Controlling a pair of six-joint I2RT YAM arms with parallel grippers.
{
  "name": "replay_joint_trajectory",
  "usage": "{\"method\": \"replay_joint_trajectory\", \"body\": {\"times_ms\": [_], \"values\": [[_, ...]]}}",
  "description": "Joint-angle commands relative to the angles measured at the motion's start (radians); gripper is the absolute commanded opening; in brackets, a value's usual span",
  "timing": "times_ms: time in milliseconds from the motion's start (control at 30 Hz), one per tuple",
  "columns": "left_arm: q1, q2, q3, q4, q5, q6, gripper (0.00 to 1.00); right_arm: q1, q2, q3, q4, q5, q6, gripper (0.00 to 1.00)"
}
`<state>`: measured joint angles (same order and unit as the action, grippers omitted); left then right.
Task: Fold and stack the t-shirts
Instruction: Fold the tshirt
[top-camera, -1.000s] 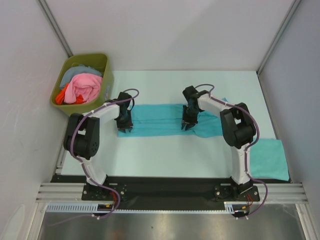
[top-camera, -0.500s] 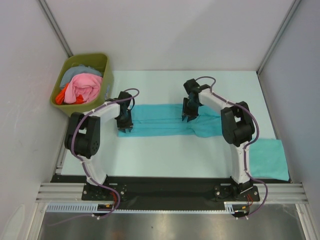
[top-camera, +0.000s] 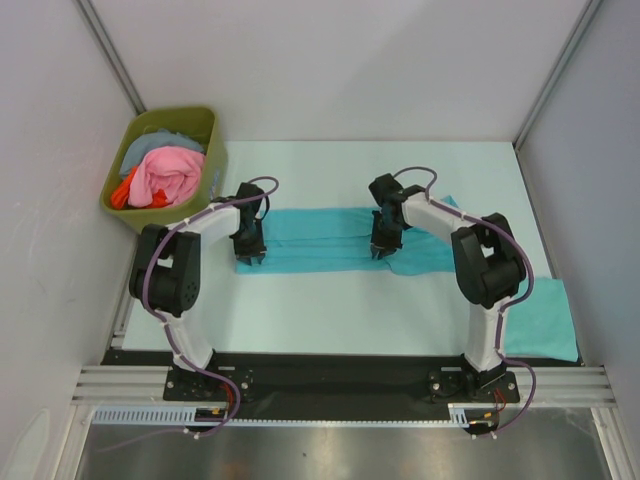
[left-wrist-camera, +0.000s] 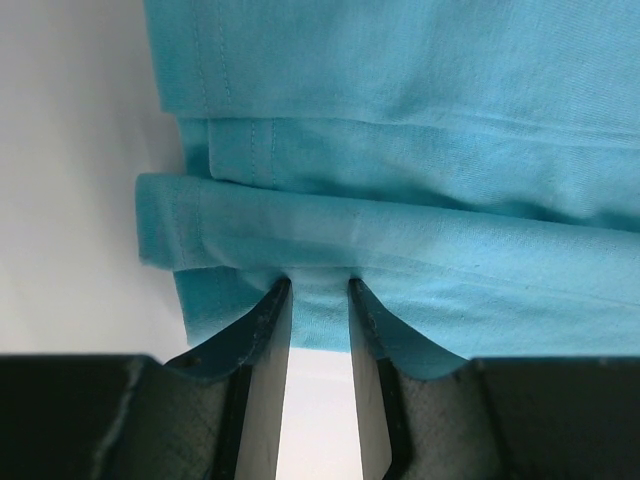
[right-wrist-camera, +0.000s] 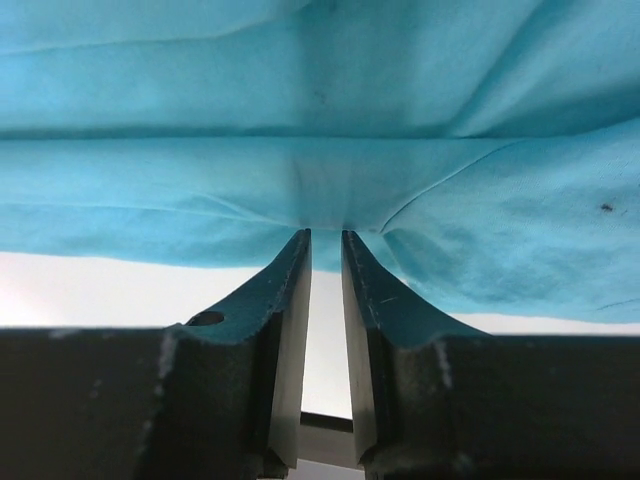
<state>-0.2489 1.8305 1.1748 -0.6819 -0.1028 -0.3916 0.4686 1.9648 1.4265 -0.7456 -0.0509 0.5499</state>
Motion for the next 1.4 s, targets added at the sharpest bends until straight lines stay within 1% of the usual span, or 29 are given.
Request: {"method": "replay_joint_trajectory", "body": {"times_ms": [0,200,367,600,800,967,1133,1200,1267,1367], "values": [[0.010,0.023,0.019,0.039,-0.012,-0.010,0.34,-0.007,-0.038,-0.015,0.034,0.028,0.022,0.24],[0.010,0.021,0.023,0.041,0.005,-0.006,0.34,-0.004,-0.035,-0.052,0.077,0.037,0.038,0.22],[0.010,0.023,0.025,0.044,0.009,-0.006,0.33,0.001,-0.041,-0.080,0.123,0.094,0.035,0.23],[0.010,0.027,0.016,0.044,0.000,0.000,0.33,-0.005,0.003,-0.029,0.158,0.157,0.016,0.24],[0.010,0.026,0.005,0.045,-0.005,0.000,0.33,-0.022,0.052,0.041,0.143,0.178,0.005,0.25],[0.010,0.026,-0.004,0.047,-0.006,-0.001,0.33,-0.048,0.100,0.120,0.126,0.160,-0.010,0.27],[0.010,0.013,-0.003,0.042,-0.002,-0.001,0.33,-0.051,0.134,0.207,0.075,0.168,-0.054,0.28],[0.010,-0.008,0.006,0.038,0.009,0.002,0.32,-0.042,0.120,0.226,0.049,0.177,-0.065,0.28],[0.010,-0.048,0.009,0.047,0.017,0.007,0.32,-0.027,0.073,0.218,0.029,0.181,-0.079,0.29],[0.010,-0.060,0.035,0.061,0.023,0.016,0.32,-0.012,0.033,0.203,0.011,0.142,-0.070,0.31]]}}
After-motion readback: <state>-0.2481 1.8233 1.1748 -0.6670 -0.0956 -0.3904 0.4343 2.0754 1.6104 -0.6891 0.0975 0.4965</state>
